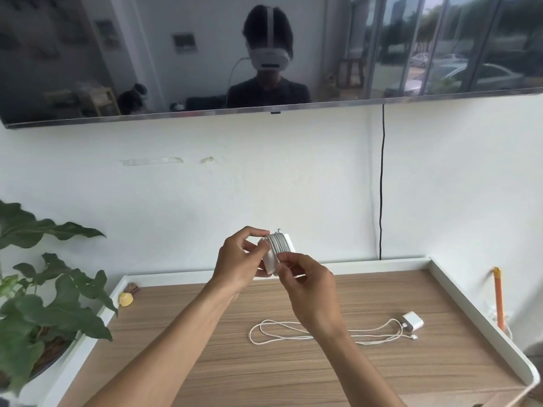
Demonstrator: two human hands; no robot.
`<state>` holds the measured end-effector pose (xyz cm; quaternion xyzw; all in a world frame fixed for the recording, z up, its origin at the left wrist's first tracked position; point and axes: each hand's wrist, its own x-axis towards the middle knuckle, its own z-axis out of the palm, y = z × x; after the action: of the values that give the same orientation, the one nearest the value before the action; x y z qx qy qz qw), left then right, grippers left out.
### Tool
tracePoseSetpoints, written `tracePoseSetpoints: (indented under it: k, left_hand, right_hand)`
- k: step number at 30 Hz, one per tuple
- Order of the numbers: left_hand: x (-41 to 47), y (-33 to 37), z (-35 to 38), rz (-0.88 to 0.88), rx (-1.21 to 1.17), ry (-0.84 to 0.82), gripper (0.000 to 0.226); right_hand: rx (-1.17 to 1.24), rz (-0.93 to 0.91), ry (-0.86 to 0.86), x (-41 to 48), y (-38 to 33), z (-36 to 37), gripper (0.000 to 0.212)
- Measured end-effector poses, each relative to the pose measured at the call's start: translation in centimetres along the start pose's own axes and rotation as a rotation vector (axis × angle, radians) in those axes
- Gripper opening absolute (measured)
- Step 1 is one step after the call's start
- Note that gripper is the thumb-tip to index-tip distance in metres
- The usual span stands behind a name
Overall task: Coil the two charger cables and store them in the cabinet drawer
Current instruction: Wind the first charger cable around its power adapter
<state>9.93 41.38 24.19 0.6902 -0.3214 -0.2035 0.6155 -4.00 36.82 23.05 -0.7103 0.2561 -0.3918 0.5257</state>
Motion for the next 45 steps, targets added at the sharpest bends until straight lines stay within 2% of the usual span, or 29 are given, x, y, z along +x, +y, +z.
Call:
tracePoseSetpoints:
  k: [6,19,23,27,33,38,45]
  left_hand:
    - [0.1,0.1,-0.8,0.005,-0.016,0.039,0.020]
    - [-0.2,-0.2,-1.1,0.051,0.019,0.087,0.010]
    - [-0.4,-0.4,-0.9,0.066,0.023,0.082,0.009]
    - [-0.4,-0.3,-0.7,0.083,0.004,0.072,0.009]
    - [-0.1,-0.1,-0.6,0.117,0.008,0.059,0.009]
    - [0.1,0.0,-1.0,0.140,0.043,0.064,0.015]
    - [-0.2,-0.4,-0.9,0.152,0.075,0.065,0.015]
  right_hand:
    - [0.026,0.053,-0.033,0.1,0.4,0.2,0.011]
    - [0.048,0.132,-0.032,1.4,1.2,-0.4,0.012]
    - [0.037,0.100,0.024,2.3,0.9,-1.3,0.010]
    - [-0.072,0.043,0.100,3.3,1.0,-1.9,0.009]
    - [-0.191,-0.006,0.081,4.0,1.7,-1.7,0.010]
    - [-0.364,-0.160,-0.007,4.5,1.9,-1.6,0.016]
    - [-0.400,-0.238,0.070,5.2,2.1,-1.1,0.014]
